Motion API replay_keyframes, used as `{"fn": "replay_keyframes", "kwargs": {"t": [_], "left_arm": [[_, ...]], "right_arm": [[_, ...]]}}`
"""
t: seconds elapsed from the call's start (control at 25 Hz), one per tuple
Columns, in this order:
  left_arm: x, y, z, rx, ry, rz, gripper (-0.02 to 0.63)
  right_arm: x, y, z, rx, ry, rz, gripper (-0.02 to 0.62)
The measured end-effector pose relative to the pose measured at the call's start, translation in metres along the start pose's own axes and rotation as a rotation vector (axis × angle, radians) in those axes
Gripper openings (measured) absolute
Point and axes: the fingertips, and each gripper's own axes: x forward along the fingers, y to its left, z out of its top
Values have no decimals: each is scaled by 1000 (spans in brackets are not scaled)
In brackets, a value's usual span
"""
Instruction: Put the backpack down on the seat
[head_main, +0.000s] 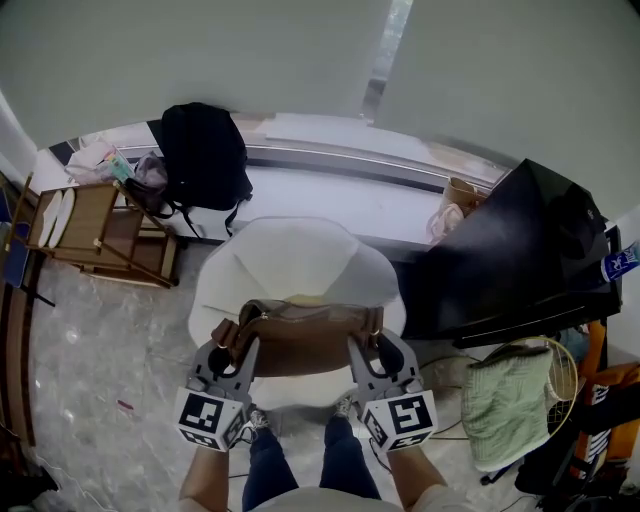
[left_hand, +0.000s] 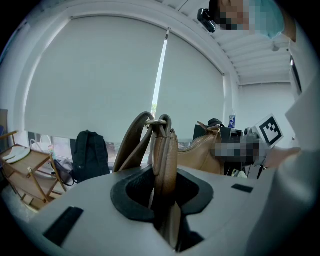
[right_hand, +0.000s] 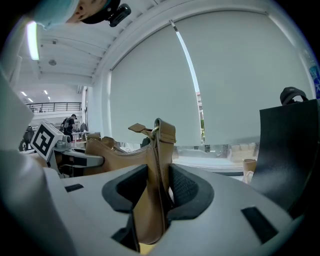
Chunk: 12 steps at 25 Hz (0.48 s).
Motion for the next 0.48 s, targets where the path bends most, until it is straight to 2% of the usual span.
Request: {"fn": "replay_keyframes", "kwargs": {"t": [0.48], "left_arm": [[47,22,-48,-13,46,9,95]], "right_arm": [[48,-23,-52,27,21,12,156]]}}
